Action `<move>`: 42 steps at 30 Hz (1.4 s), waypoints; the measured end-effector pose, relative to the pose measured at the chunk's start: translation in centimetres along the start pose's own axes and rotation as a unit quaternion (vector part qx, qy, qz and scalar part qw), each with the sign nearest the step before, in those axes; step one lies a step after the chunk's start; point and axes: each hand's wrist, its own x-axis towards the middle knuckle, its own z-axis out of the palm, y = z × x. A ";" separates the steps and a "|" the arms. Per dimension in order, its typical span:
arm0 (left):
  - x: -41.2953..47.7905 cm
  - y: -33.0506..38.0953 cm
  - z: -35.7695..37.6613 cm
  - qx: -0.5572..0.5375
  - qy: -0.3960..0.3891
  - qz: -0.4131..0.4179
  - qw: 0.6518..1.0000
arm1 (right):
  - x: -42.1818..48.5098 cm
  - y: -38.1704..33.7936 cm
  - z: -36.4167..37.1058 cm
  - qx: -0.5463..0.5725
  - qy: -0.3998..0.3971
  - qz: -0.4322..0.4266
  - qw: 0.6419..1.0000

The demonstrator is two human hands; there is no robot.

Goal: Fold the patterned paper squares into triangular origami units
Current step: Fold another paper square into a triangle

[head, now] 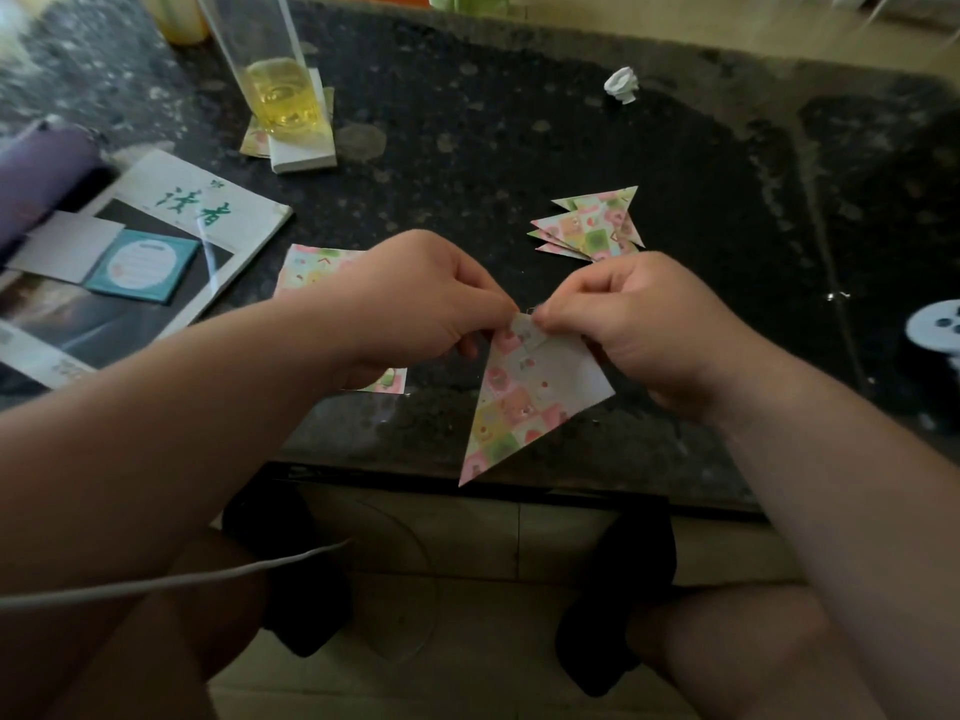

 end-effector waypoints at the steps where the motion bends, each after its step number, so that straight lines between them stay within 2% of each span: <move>1: 0.0 0.1 0.1 -0.006 -0.003 0.000 1.000 | 0.0 -0.1 0.1 -0.029 0.011 -0.006 0.999; 4: 0.0 0.1 0.2 -0.015 -0.015 -0.001 1.000 | -0.3 -0.2 0.2 -0.060 0.030 -0.003 0.998; 11: 0.0 -0.5 0.1 -0.031 -0.051 -0.001 0.998 | -0.8 0.0 -0.4 -0.057 -0.010 0.014 0.998; 15: 0.3 -0.9 -0.7 -0.037 -0.020 -0.006 0.999 | -0.5 0.6 -2.1 -0.031 0.033 -0.001 0.999; 18: 0.9 -1.5 -1.0 -0.108 0.037 -0.023 0.993 | -0.1 1.3 -3.1 0.056 0.069 0.007 0.996; 20: 1.1 -1.8 -0.7 -0.176 0.045 -0.037 0.983 | 0.0 1.6 -3.0 0.109 0.043 0.020 0.993; 23: 1.4 -2.1 0.3 -0.263 0.021 -0.052 0.963 | 0.1 2.0 -1.5 0.136 -0.010 0.018 0.991; 28: 2.0 -2.6 1.3 -0.301 -0.018 -0.066 0.951 | 1.1 3.2 -0.4 0.144 0.004 0.065 0.987; 30: 2.5 -3.2 1.4 -0.260 -0.035 -0.072 0.962 | 1.5 3.9 -0.2 0.102 0.003 0.069 0.992; 31: 2.7 -3.5 1.5 -0.194 -0.034 -0.064 0.978 | 1.7 4.3 -0.1 0.082 0.001 0.067 0.994; 33: 3.2 -4.3 1.6 0.038 -0.013 -0.011 0.999 | 2.2 5.0 0.1 0.020 -0.002 0.068 0.997; 35: 3.3 -4.6 1.9 0.213 -0.002 0.049 0.976 | 2.5 5.3 0.4 -0.107 -0.009 0.056 0.993; 37: 3.6 -5.3 2.3 0.270 -0.015 0.082 0.959 | 2.6 5.7 0.9 -0.220 -0.011 0.038 0.975; 42: 4.3 -7.2 3.4 0.297 0.021 0.150 0.943 | 2.9 7.1 1.4 -0.289 0.018 -0.059 0.955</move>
